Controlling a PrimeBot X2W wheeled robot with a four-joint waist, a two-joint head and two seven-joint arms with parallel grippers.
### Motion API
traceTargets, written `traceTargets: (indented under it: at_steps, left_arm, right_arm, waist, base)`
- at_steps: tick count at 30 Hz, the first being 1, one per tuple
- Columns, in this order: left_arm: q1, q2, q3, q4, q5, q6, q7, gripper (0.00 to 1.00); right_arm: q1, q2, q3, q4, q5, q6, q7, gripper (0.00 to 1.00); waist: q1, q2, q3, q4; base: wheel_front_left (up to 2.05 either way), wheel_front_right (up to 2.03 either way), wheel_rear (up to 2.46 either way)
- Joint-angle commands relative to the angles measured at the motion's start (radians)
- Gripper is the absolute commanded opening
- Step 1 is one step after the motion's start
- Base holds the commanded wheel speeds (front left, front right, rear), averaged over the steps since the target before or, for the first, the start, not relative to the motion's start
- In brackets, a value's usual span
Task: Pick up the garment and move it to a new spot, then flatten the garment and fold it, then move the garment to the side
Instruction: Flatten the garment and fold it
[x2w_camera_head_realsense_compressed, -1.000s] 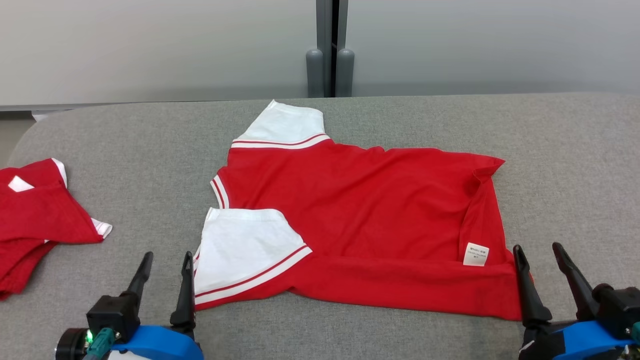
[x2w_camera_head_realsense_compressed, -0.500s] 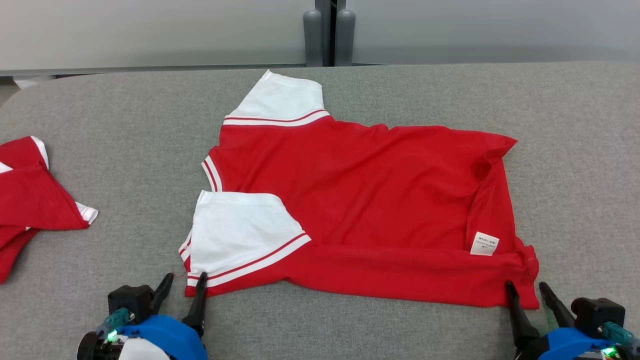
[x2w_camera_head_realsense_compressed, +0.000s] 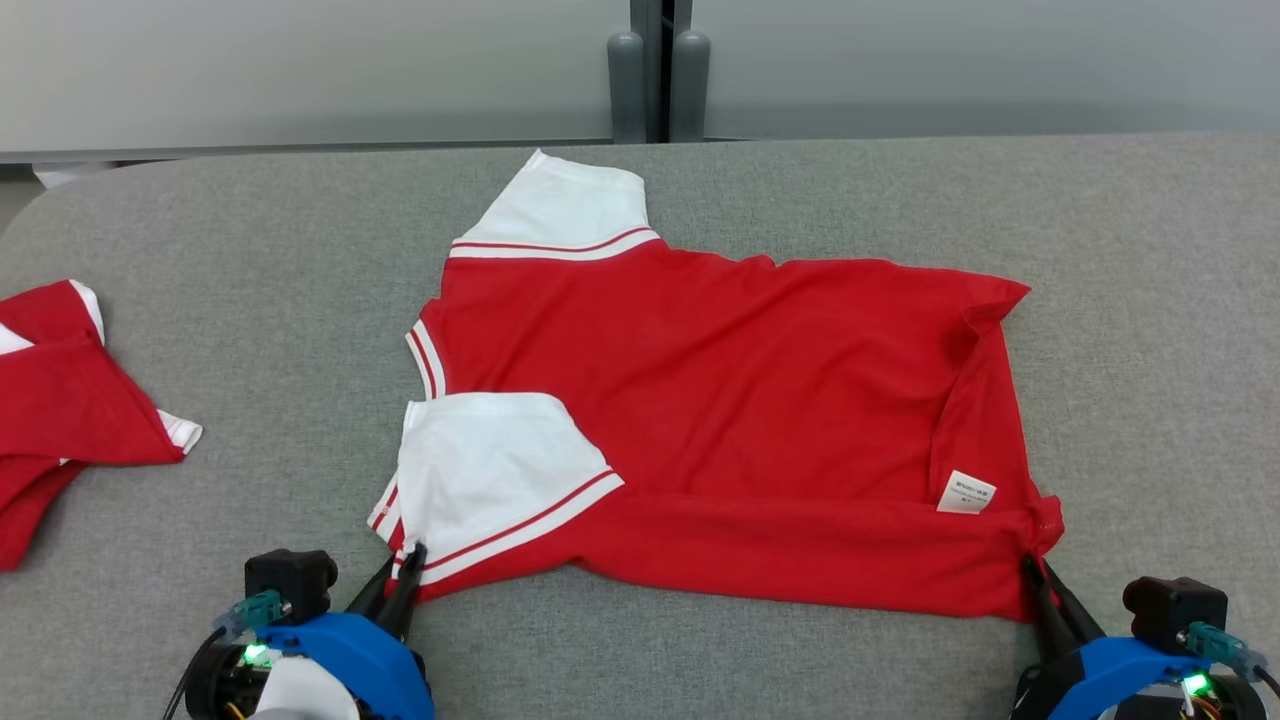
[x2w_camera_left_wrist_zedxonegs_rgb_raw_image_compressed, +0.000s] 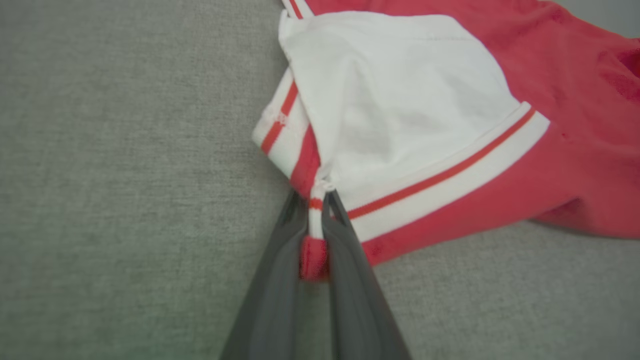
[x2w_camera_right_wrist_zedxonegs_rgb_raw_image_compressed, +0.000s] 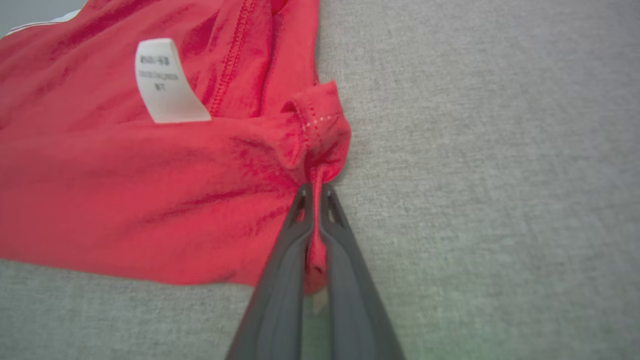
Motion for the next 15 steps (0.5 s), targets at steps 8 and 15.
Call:
traceTargets:
  at_steps: [8, 15]
  left_arm:
    - [0.134, 0.022, 0.027, -0.034, -0.036, 0.039, -0.018, 0.0]
    - [0.226, 0.04, 0.04, -0.091, -0.059, 0.072, 0.003, 0.0]
  right_arm:
    - [0.096, -0.02, 0.037, -0.052, 0.036, 0.0, 0.013, 0.0]
    - [0.185, -0.01, 0.027, -0.091, 0.054, 0.0, 0.044, 0.0]
  waist:
    - [-0.0001, -0.0001, -0.082, 0.015]
    - [-0.0001, -0.0001, -0.136, 0.037]
  base:
    - [0.0, 0.0, 0.0]
    - [0.0, 0.0, 0.0]
